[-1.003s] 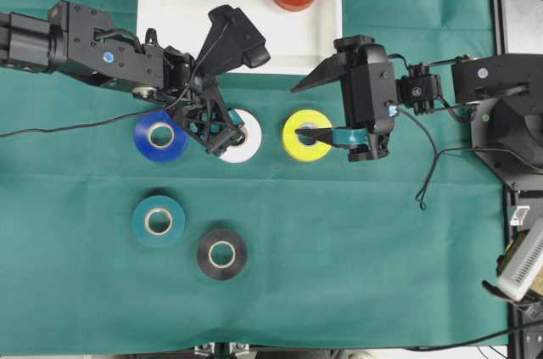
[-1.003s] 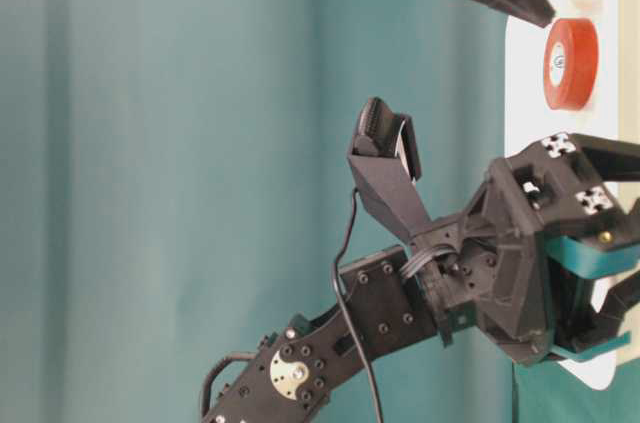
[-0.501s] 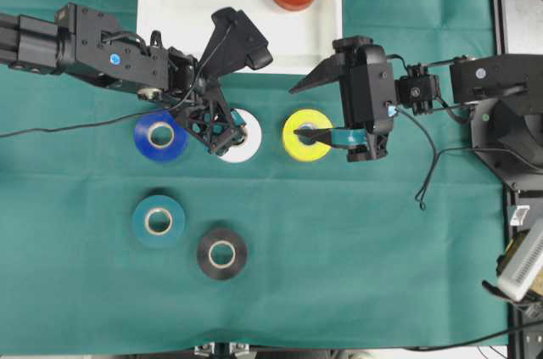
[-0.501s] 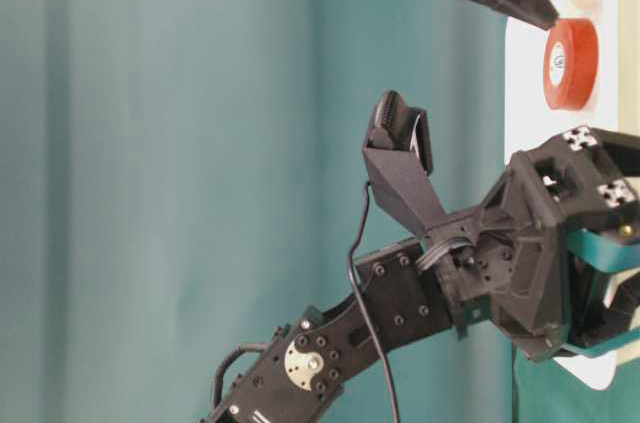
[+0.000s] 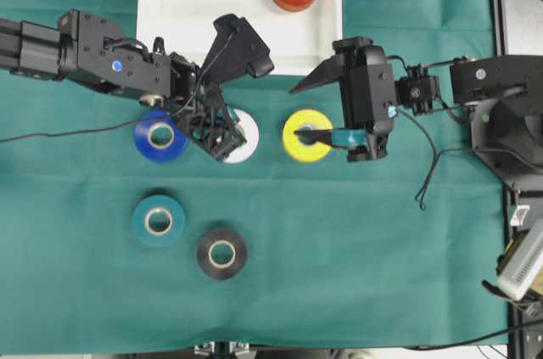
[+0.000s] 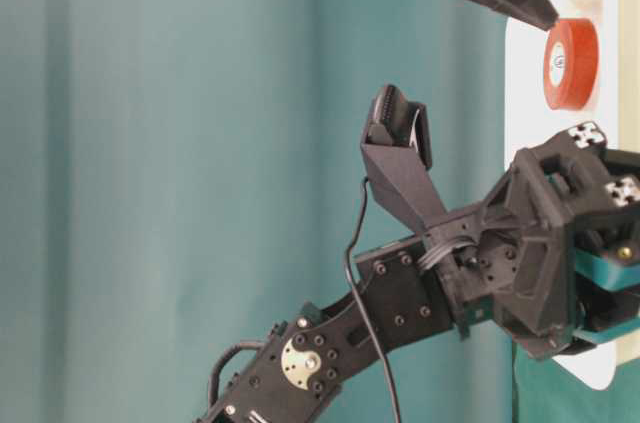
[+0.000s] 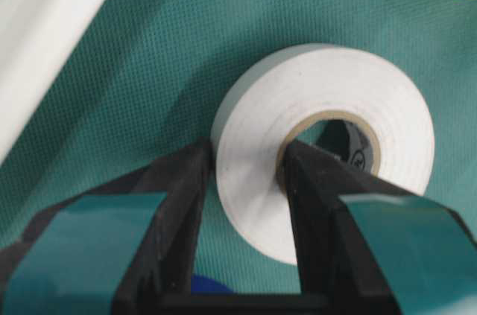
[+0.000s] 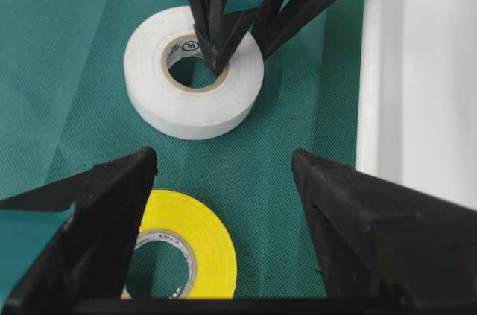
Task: Put the tape alternately from left to right into the white case.
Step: 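Move left gripper to white tape and grasp it through the core, then lift white tape with left gripper and carry it into tray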
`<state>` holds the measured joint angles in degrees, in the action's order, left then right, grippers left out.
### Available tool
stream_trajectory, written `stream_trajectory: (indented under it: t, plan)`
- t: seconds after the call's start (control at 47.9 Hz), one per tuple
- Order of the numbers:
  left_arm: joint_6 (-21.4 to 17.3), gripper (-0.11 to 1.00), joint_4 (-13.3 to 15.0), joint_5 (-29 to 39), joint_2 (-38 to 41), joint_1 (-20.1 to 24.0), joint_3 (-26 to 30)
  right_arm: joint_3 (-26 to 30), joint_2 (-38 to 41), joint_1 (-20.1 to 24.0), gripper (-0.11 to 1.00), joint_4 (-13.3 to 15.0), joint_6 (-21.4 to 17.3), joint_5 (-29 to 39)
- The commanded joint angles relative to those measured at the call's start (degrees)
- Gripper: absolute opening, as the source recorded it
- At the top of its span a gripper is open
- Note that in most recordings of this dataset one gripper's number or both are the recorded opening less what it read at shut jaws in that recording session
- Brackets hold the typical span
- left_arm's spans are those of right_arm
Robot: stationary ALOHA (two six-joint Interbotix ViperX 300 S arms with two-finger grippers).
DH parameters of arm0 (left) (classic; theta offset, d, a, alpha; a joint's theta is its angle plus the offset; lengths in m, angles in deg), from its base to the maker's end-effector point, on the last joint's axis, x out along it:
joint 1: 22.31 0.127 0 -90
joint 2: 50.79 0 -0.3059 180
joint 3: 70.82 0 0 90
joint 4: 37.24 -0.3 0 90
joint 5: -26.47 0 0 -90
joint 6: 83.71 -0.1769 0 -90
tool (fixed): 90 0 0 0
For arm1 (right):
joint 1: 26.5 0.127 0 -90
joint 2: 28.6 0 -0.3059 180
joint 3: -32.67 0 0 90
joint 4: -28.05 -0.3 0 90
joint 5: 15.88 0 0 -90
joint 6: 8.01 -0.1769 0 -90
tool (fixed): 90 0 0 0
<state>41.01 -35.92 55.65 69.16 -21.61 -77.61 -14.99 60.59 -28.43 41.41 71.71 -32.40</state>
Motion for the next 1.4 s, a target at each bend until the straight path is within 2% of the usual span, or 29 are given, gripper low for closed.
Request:
stream_trajectory:
  t: [0.0, 0.313, 0.585, 0.815, 1.086, 1.378]
  plan:
    - [0.09, -0.01, 0.18, 0.62, -1.05, -0.26, 1.23, 0.79, -0.97, 0.26, 0.81, -0.09, 0.00, -0.53]
    - [-0.26, -0.01, 0.18, 1.32, -2.02, -0.35, 1.23, 0.79, -0.97, 0.26, 0.81, -0.09, 0.00, -0.53]
    - [-0.88, -0.01, -0.09, 1.85, -7.47, -0.26, 0.44, 1.14, -0.97, 0.26, 0.81, -0.09, 0.00, -0.53]
    - [-0.88, -0.01, -0.09, 4.92, -10.81, 0.00, -0.53, 1.14, -0.97, 0.26, 0.81, -0.09, 0.00, -0.53]
    - [-1.32, -0.01, -0.44, 5.71, -11.87, 3.08, -0.53, 1.14, -0.97, 0.62, 0.81, -0.09, 0.00, -0.53]
    - [-7.91, -0.01, -0.44, 5.10, -12.04, 7.47, 0.79, 1.14, -0.97, 0.70, 0.81, -0.09, 0.00, -0.53]
